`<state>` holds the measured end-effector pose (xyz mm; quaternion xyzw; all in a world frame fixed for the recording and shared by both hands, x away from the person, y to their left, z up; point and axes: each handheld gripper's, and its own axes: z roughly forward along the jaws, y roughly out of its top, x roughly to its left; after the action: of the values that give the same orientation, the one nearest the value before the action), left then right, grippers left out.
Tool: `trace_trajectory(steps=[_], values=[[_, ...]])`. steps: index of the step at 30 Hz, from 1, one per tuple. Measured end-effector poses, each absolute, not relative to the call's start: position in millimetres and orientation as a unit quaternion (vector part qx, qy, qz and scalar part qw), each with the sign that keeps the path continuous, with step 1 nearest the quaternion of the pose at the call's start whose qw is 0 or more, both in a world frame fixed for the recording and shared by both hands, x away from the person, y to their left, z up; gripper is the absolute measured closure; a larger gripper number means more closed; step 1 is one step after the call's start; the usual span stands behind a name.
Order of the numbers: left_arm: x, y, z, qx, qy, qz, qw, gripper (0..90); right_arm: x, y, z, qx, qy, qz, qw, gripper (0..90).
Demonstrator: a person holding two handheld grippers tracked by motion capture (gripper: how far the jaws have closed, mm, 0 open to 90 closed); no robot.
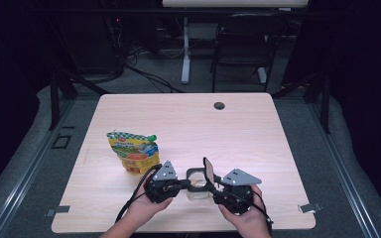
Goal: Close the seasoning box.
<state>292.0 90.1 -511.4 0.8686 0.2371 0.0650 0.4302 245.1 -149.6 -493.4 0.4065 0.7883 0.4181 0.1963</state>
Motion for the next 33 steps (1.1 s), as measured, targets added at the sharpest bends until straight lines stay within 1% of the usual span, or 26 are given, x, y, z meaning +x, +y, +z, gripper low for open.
trace_trajectory(steps=[3,7,10,19,21,23,25,28,33], values=[[292.0,90.1,-511.2,0.869,0.237,0.065,0.430,89.0,244.3,-151.4,-492.4,0.411,0.786,0.417,0.196,63.1],[291.3,89.1,-511.1,0.869,0.236,0.065,0.429,89.0,243.6,-159.2,-490.1,0.425,0.778,0.423,0.187,66.8],[291.0,88.2,-511.2,0.870,0.234,0.063,0.430,89.2,243.8,-162.7,-489.7,0.432,0.774,0.420,0.193,68.2],[290.2,87.1,-511.0,0.870,0.232,0.061,0.430,89.0,247.5,-170.4,-491.5,0.461,0.759,0.421,0.186,70.8],[290.7,87.2,-510.7,0.869,0.237,0.054,0.431,85.6,248.2,-170.9,-491.7,0.465,0.756,0.423,0.180,70.0],[290.3,86.7,-510.3,0.868,0.239,0.056,0.431,84.5,249.0,-169.5,-493.0,0.462,0.753,0.433,0.178,63.9],[290.7,87.3,-509.3,0.869,0.240,0.061,0.428,83.1,250.3,-166.0,-494.8,0.459,0.752,0.437,0.179,61.6],[292.0,90.9,-508.7,0.866,0.247,0.065,0.431,81.3,252.7,-160.0,-499.2,0.452,0.757,0.428,0.198,61.3],[294.3,102.5,-506.8,0.860,0.261,0.072,0.431,77.4,257.9,-156.5,-502.5,0.453,0.756,0.428,0.202,62.8]])
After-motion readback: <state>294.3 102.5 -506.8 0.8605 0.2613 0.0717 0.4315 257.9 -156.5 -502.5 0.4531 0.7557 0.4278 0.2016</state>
